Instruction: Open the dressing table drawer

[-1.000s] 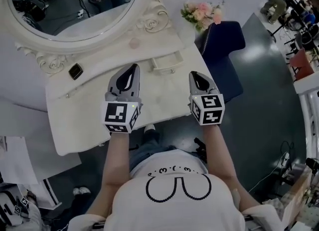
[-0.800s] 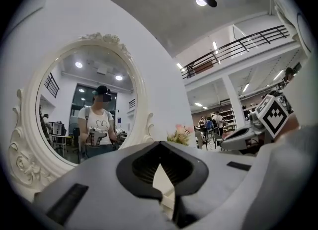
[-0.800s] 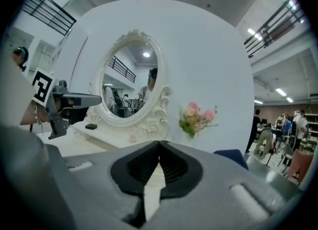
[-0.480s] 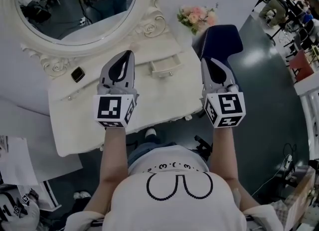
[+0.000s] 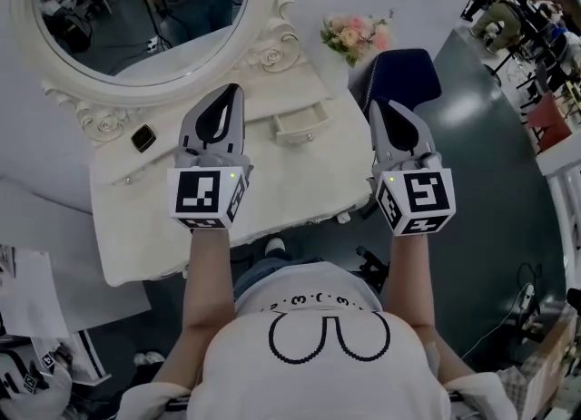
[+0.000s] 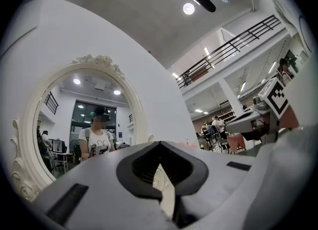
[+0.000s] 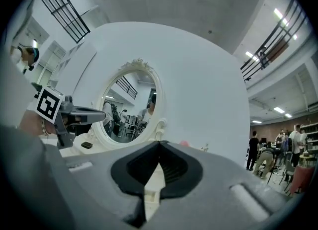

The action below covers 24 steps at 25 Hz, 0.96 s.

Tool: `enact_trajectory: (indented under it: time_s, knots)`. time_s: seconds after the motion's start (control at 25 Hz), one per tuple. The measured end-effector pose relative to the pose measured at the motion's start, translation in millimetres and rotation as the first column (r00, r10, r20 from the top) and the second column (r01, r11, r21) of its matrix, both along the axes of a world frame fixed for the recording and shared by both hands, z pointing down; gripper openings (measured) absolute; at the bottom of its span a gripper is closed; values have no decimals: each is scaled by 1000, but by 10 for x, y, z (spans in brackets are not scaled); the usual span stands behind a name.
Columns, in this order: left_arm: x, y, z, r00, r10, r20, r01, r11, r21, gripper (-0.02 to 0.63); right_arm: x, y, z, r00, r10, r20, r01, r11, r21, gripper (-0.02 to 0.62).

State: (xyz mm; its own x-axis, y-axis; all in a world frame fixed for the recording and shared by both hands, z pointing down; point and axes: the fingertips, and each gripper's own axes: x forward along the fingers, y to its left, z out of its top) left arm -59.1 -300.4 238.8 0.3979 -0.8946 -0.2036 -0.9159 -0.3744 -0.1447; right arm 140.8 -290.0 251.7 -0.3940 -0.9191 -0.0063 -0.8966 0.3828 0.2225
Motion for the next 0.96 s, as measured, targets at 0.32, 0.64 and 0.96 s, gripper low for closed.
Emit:
enact_trajectory:
  time_s: [0.32, 0.64, 0.96]
  knots:
    - [42, 8, -19, 1000, 4, 2, -4, 1000, 0, -2, 4, 18, 37, 1000, -6, -27, 5, 1000, -15, 0]
    - [42, -69, 24, 1000, 10, 1, -10, 1000, -16, -2, 13, -13, 55, 1000, -7, -22, 6, 1000, -28, 0]
    - [26, -153, 87, 1000, 23, 8, -23, 999, -30, -2, -36, -84, 110, 1000, -7, -15, 6, 999, -40, 0]
